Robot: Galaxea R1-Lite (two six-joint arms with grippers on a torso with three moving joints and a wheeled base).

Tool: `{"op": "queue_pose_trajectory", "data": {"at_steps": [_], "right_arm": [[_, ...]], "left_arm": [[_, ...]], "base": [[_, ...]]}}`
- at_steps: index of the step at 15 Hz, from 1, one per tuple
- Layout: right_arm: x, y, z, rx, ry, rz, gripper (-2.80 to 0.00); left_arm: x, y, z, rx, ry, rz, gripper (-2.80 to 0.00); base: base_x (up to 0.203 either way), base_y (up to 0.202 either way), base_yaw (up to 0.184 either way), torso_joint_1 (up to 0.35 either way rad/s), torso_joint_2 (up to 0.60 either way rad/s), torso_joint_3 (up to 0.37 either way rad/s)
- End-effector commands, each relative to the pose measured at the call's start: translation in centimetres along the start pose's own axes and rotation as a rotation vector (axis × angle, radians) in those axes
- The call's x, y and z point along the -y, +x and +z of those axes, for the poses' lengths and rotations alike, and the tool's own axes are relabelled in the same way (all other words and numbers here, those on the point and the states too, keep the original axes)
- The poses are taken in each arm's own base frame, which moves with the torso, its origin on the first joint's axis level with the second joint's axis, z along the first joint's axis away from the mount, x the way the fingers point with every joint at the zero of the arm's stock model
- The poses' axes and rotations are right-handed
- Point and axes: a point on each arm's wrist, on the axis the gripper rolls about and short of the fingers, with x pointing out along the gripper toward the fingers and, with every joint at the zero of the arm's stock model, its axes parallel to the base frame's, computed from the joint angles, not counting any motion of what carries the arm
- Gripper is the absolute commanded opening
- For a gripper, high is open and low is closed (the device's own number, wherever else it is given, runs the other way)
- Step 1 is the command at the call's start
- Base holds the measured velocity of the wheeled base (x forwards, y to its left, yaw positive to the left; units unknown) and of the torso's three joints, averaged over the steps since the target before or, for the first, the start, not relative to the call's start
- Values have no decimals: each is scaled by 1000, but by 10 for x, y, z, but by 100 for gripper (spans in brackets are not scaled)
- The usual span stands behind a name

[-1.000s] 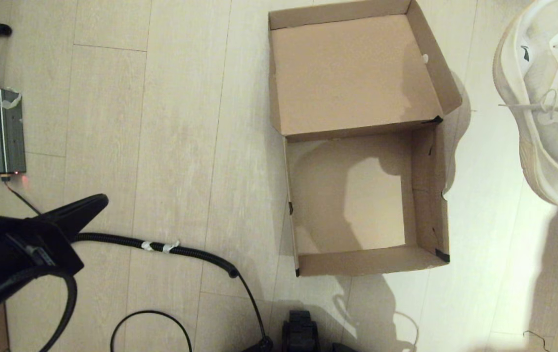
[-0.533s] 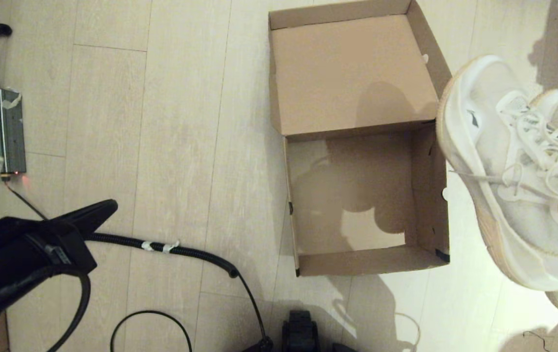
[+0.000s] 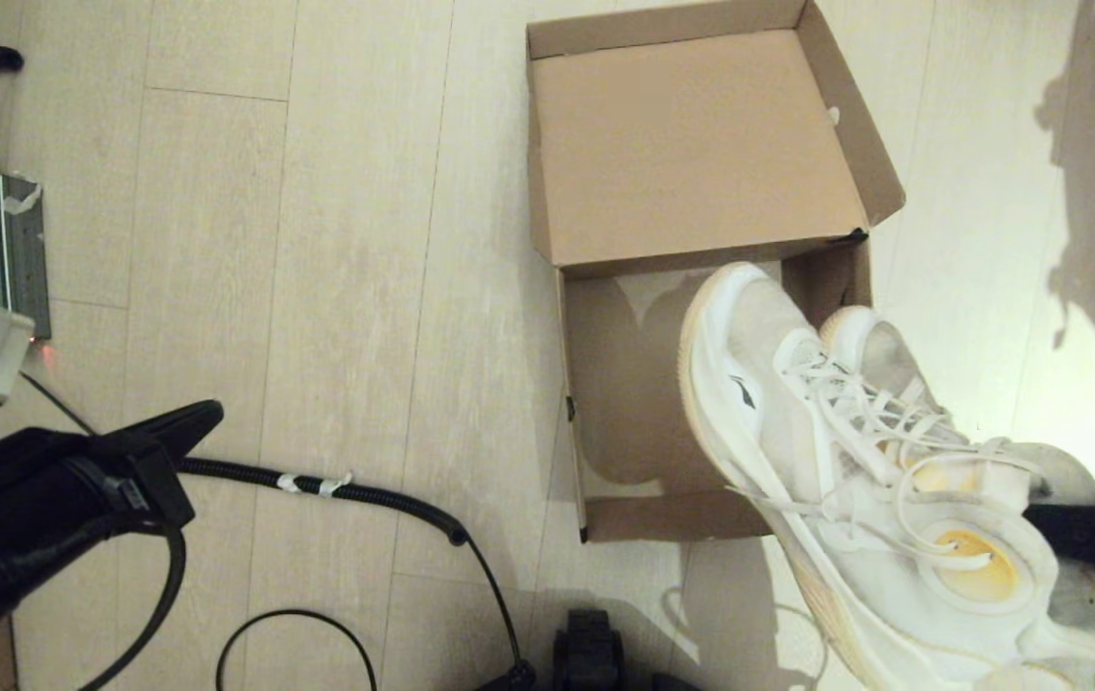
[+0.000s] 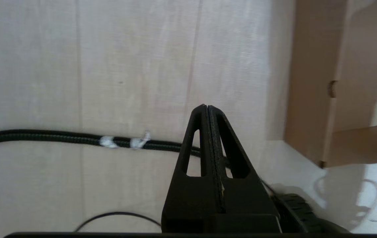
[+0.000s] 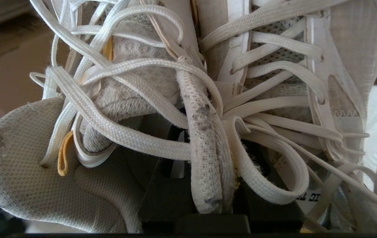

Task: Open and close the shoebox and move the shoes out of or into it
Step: Put the shoes into the shoe box

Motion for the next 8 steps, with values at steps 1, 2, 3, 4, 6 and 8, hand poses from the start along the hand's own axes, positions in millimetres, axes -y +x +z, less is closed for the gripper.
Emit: {"op": "queue_pose_trajectory", "data": {"at_steps": [1, 2, 3, 4, 6, 8], "right_arm": [[17, 35, -2, -61, 21, 14, -280], [22, 48, -1, -51, 8, 18, -280], [27, 60, 2, -21, -15, 8, -280], [30, 69, 6, 6, -31, -17, -280], [31, 79, 17, 67, -65, -29, -280], [31, 86, 27, 83, -74, -23, -280]], "left_arm": [[-4, 4, -3, -17, 17, 23, -280], [-4, 5, -4, -23, 20, 27, -280], [-4, 6, -6, -31, 20, 28, -280], [-4, 6, -8, -37, 21, 28, -280], [-4, 5, -8, -38, 22, 27, -280], [-4, 4, -7, -34, 20, 27, -280]], "base": [[0, 0, 0, 0, 0, 0], [0, 0, 0, 0, 0, 0], [0, 0, 0, 0, 0, 0], [0, 0, 0, 0, 0, 0], [0, 0, 0, 0, 0, 0], [0, 0, 0, 0, 0, 0]]}}
